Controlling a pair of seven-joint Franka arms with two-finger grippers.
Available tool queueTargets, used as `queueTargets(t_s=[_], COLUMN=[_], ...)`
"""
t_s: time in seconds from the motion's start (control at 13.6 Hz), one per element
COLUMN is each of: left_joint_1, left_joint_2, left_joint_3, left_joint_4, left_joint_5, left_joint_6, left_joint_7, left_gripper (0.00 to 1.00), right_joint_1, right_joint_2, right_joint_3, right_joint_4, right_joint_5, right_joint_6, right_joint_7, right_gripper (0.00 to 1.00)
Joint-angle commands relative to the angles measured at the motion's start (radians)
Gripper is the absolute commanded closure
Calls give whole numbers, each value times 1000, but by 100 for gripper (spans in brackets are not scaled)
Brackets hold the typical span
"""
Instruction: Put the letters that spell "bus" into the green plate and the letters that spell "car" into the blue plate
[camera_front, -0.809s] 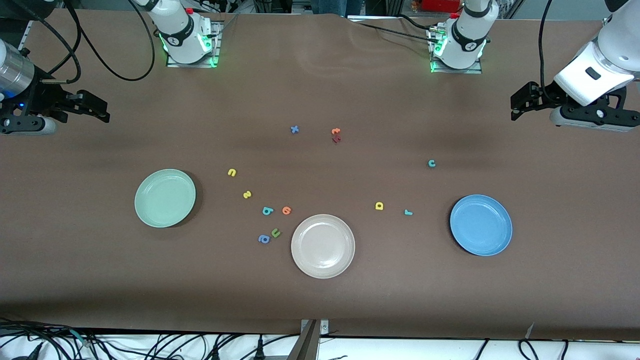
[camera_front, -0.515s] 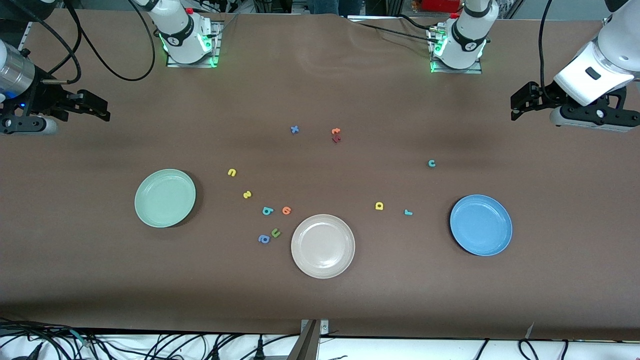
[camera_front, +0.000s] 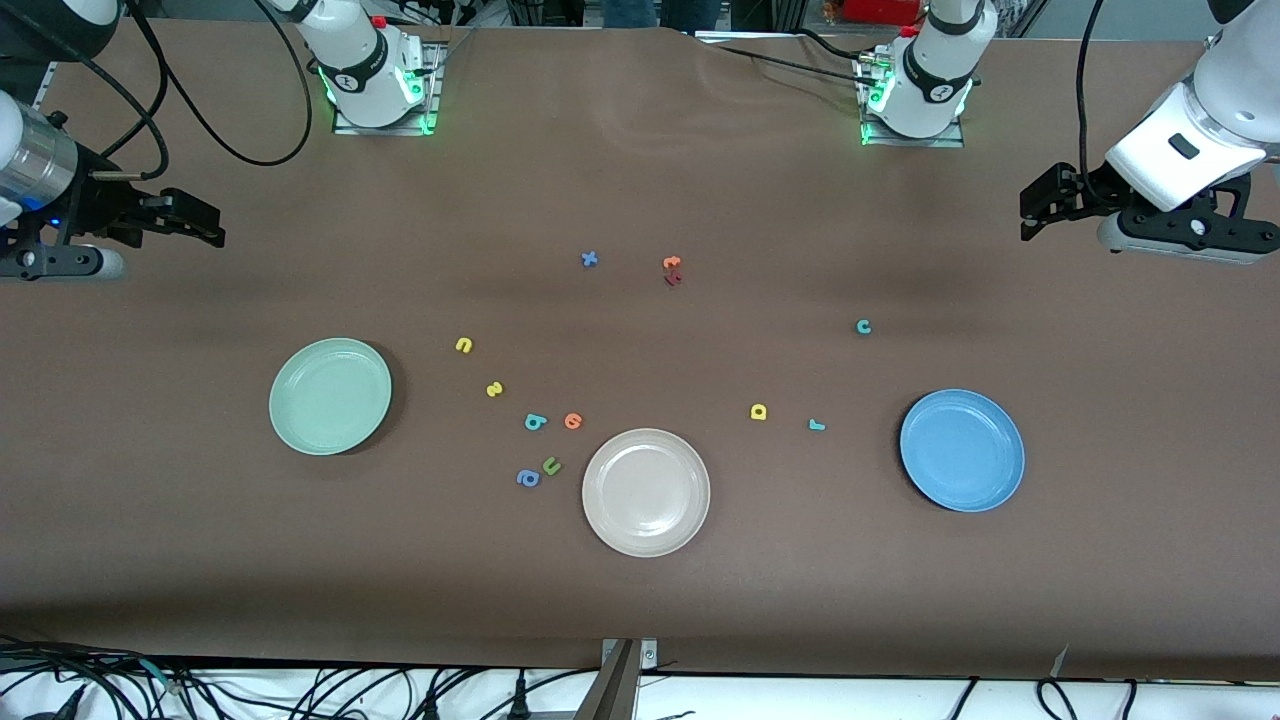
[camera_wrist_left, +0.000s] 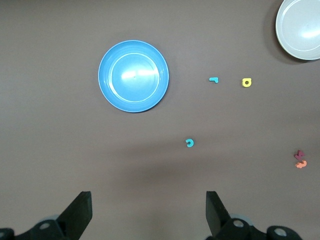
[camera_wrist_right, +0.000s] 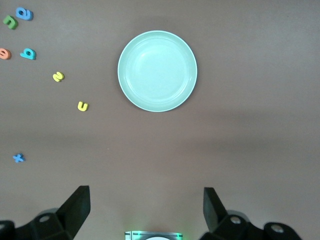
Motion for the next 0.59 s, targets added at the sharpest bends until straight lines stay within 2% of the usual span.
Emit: queueTargets(t_s=[0.0, 0.51], left_joint_1=[-5, -4], left_joint_2=[15, 15], left_joint_3=[1, 1], left_joint_4=[31, 31], left_joint_5=[13, 13], left_joint_6=[-9, -9], left_joint_7=[15, 17], left_gripper=[0, 0], right_joint_1=[1, 46], right_joint_2=[19, 18], right_joint_3=[5, 2], right_joint_4=[35, 36], right_joint_5=[-26, -54], right_joint_6=[-27, -48], right_joint_7=[-52, -42], right_gripper=[0, 0])
